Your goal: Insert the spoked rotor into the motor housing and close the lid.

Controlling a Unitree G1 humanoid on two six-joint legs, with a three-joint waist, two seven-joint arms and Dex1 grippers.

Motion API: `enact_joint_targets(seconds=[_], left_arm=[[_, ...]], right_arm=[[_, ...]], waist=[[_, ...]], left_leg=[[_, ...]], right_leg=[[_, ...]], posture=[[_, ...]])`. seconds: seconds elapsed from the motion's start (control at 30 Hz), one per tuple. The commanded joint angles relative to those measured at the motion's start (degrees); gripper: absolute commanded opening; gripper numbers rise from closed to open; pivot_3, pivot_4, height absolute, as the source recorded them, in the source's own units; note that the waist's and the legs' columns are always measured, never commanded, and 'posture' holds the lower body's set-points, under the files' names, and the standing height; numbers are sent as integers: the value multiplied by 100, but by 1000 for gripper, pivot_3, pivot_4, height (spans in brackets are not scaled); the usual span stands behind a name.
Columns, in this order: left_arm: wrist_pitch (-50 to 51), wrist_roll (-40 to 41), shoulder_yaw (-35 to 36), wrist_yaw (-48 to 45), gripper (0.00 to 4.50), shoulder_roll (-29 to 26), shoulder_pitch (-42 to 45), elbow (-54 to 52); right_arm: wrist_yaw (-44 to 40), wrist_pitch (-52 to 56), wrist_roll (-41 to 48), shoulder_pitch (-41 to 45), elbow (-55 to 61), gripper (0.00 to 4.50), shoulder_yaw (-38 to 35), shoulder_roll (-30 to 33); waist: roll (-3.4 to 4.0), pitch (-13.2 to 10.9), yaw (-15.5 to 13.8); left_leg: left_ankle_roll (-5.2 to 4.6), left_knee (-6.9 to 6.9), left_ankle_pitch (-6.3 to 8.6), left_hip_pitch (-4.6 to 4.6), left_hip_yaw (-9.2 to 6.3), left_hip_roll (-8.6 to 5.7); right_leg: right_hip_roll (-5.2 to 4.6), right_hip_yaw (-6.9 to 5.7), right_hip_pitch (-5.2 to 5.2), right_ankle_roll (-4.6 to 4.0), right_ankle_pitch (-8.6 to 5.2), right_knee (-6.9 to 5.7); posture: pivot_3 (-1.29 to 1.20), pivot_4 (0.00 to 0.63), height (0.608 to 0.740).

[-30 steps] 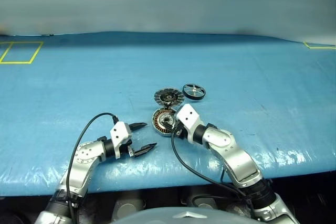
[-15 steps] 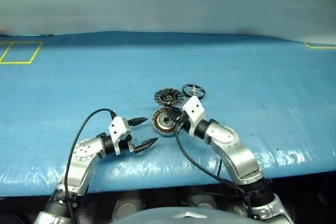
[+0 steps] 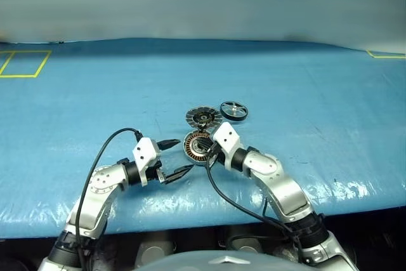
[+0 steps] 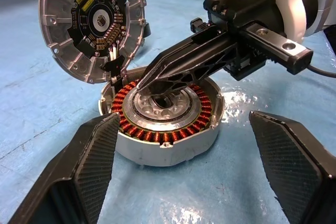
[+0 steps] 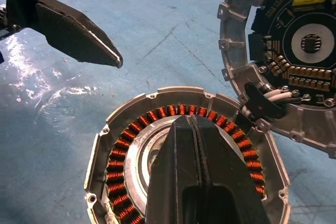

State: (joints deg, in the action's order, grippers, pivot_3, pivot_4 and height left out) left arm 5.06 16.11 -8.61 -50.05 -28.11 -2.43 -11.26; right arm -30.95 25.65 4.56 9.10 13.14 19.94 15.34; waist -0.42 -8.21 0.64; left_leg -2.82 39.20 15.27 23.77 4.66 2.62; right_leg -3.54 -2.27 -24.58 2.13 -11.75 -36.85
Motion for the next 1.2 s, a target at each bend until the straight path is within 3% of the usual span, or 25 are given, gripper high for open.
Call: enact_joint_targets(seconds=[0.03,0.43,0.73,1.2], left_arm=[[-11,-12,-19,-37,4212,-51,-9,-169],[-170,-34,-5,-107,4212,-21,-61,3],[188,-30,-110,99,4212,10,-43,-492],[194,-18,-105,133,4212,43,81,-284]], right_arm=[[42,-14,-159,100,-88,12,83,18],[190,238,-432,83,-509,12,215,22],[299,1370,-389,7,-663,12,283,-51],[163,1362,-829,-154,-361,12,873,629]], waist=[[0,0,0],[-3,4,1],[-12,25,1],[-14,127,-28]], left_leg=[[0,0,0,-1,0,0],[6,2,-3,-31,-1,3],[6,1,-3,-41,-3,4],[6,-13,1,-49,-5,-3]], right_leg=[[0,0,0,0,0,0],[-3,-1,1,7,-5,-2],[-7,-3,8,2,-3,-2],[-30,-18,14,-8,-12,6]], posture=[[0,150,740],[0,150,740],[0,150,740],[0,150,740]])
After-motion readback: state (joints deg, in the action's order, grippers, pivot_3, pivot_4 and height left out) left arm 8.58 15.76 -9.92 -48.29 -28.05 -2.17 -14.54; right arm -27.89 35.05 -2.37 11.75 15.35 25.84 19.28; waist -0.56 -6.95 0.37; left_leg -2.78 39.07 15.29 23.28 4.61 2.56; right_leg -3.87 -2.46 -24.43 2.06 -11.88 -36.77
